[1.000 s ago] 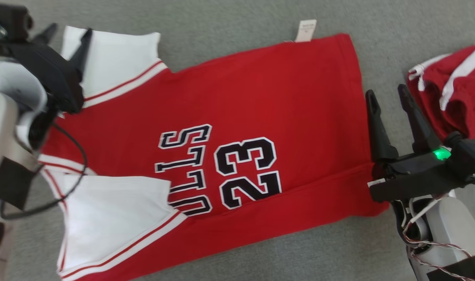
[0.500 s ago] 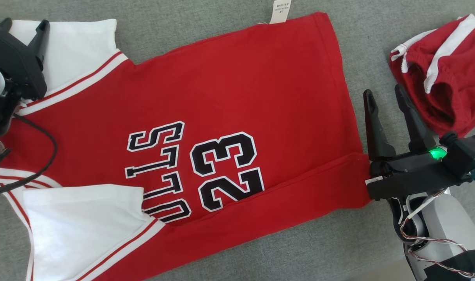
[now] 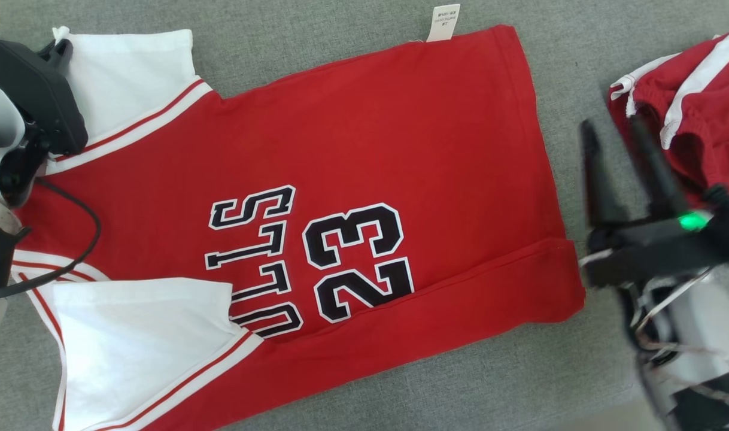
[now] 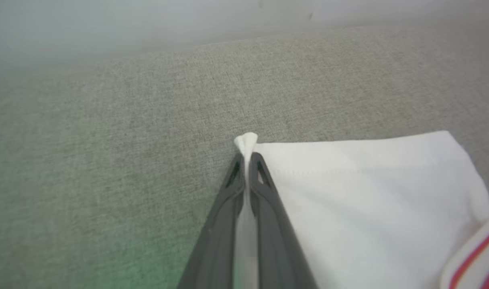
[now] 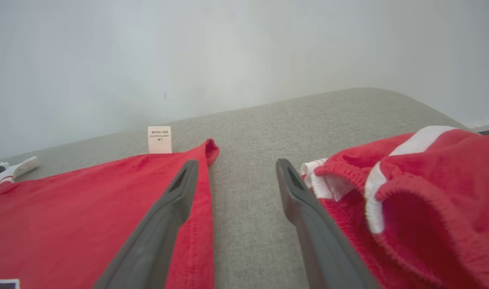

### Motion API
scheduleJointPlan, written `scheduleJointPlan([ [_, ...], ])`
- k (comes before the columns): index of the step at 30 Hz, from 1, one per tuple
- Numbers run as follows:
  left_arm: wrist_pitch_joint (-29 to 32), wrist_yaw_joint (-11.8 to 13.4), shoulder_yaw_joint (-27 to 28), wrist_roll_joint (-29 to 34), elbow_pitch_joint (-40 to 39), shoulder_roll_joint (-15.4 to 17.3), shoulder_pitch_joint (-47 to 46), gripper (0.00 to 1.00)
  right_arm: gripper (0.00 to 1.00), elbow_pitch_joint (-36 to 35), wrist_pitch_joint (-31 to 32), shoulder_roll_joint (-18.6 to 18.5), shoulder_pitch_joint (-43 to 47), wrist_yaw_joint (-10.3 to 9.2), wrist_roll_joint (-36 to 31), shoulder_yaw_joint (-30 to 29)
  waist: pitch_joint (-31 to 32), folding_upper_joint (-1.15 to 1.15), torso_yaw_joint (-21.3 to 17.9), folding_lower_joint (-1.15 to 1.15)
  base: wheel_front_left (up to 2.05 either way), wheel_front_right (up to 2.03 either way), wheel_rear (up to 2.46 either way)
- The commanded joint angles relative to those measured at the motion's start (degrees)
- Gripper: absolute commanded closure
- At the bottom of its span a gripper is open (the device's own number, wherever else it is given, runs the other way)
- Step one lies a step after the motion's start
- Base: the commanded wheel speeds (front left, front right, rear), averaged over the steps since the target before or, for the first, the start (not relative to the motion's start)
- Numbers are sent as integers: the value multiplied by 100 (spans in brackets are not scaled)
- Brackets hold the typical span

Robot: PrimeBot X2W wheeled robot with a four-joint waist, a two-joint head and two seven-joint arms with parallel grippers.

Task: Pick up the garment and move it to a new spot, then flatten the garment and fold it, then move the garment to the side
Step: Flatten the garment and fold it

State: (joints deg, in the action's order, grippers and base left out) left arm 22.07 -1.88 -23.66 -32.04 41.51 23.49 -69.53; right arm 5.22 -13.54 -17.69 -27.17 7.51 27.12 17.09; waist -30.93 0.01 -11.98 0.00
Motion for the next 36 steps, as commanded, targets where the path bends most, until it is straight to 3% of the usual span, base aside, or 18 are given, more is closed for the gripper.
scheduleJointPlan([
  [1,-15,22,-24,43,20,18,8,100,0,72,48,-130,-141,-4,55,-62,1,-1,-7,0,0,0,0],
  [5,-36,21,-73,53,2,-47,-86,100,0,457,306,-447,-659,-4,466,-120,-7,-1,57,0,0,0,0],
  [10,-93,-13,-184,100,-37,-197,-217,100,0,1044,715,-831,-1479,-4,926,256,-59,-1,258,0,0,0,0],
  [15,-214,-93,-325,128,-35,-411,-408,100,0,1893,1492,-1106,-2571,-4,1832,1487,-179,-1,554,0,0,0,0],
  [25,-331,-159,-420,53,91,-522,-466,100,0,2790,2664,-1305,-3604,-4,2866,2605,-214,-1,679,0,0,0,0],
  [27,-307,-205,-393,-23,122,-551,-456,100,72,2831,2813,-1335,-3729,-4,2985,2771,-205,-1,680,0,0,0,0],
  [28,-322,-205,-376,-58,121,-562,-463,100,100,2849,2834,-1362,-3801,-4,3035,2821,-201,-1,680,0,0,0,0],
  [36,-410,-331,-158,-464,-40,-604,-402,100,100,2643,2697,-1614,-4023,-4,3209,3253,-97,-1,755,0,0,0,0],
])
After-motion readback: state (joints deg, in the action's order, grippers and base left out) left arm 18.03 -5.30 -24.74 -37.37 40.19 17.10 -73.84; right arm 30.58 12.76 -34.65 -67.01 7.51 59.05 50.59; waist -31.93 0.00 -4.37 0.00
